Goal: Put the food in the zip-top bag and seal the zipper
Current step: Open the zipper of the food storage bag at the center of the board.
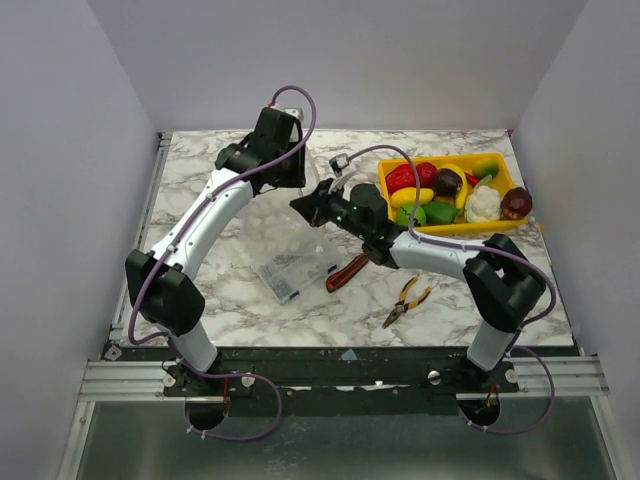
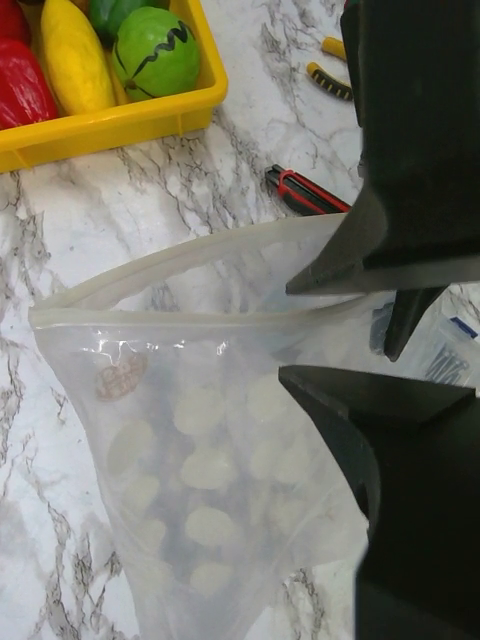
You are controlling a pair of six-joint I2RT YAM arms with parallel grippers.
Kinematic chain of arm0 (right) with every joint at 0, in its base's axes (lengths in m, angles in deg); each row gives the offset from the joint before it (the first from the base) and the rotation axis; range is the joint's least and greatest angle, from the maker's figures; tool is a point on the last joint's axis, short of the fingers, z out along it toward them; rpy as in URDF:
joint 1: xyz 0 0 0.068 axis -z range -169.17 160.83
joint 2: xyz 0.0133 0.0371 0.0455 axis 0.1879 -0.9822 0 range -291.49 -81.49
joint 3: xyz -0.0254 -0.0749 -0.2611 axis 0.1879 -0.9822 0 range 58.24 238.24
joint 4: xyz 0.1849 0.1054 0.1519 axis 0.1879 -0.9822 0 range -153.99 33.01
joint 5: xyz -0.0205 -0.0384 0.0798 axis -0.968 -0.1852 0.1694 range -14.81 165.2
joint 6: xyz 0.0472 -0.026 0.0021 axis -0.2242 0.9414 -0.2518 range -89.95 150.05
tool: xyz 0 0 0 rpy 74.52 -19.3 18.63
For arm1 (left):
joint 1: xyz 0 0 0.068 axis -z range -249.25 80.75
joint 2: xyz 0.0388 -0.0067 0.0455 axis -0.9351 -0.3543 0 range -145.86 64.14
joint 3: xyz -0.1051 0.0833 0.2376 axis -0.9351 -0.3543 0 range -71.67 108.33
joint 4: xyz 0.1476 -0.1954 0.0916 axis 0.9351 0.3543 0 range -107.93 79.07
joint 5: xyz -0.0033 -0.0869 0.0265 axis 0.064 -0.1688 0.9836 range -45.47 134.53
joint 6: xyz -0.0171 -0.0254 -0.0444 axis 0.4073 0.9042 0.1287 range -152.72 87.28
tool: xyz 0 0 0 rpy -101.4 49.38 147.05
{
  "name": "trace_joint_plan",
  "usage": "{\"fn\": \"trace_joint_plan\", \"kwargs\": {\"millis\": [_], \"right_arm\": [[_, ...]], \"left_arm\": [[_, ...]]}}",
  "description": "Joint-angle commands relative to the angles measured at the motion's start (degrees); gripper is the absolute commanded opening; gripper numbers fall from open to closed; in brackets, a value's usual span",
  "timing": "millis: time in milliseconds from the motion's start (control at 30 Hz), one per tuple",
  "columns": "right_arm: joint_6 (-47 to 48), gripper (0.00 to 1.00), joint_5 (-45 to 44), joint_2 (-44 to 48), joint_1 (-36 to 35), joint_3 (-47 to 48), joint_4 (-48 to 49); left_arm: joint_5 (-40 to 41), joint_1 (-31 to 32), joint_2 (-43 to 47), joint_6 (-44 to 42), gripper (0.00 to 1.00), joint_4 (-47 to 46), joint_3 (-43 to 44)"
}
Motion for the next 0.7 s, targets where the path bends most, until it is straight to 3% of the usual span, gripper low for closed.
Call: {"fn": "trace_joint_plan", "kwargs": {"millis": [0, 133, 267, 367, 500, 667], "right_arm": [[-0.29, 0.01, -5.99, 1.05, -1.04, 3.83, -6.31], [-4.45, 0.33, -9.77, 0.69, -1.14, 8.55, -18.05], [-6.23, 0.54, -10.11, 2.66, -1.15, 10.38, -28.21], [-7.84, 0.62, -12.74, 4.83, -1.11, 11.75, -36.22], [-11.62, 0.8, -19.07, 9.39, -1.15, 12.07, -44.37], [-11.51, 0.83, -22.27, 13.05, -1.08, 10.64, -44.25]], "left_arm": [[0.84, 0.58, -1.13, -2.34, 0.27, 2.47, 2.93], [2.29, 0.54, -0.95, -4.76, 0.02, 3.51, 2.79], [2.86, 0.58, 0.99, -5.65, 0.0, 2.28, 0.2], [3.51, 0.53, 2.3, -6.23, 0.0, 0.71, -2.35], [4.33, 0.53, 2.74, -6.73, 0.0, 0.45, -4.29], [0.55, 0.59, 3.69, -6.2, 0.0, 0.3, -4.4]]}}
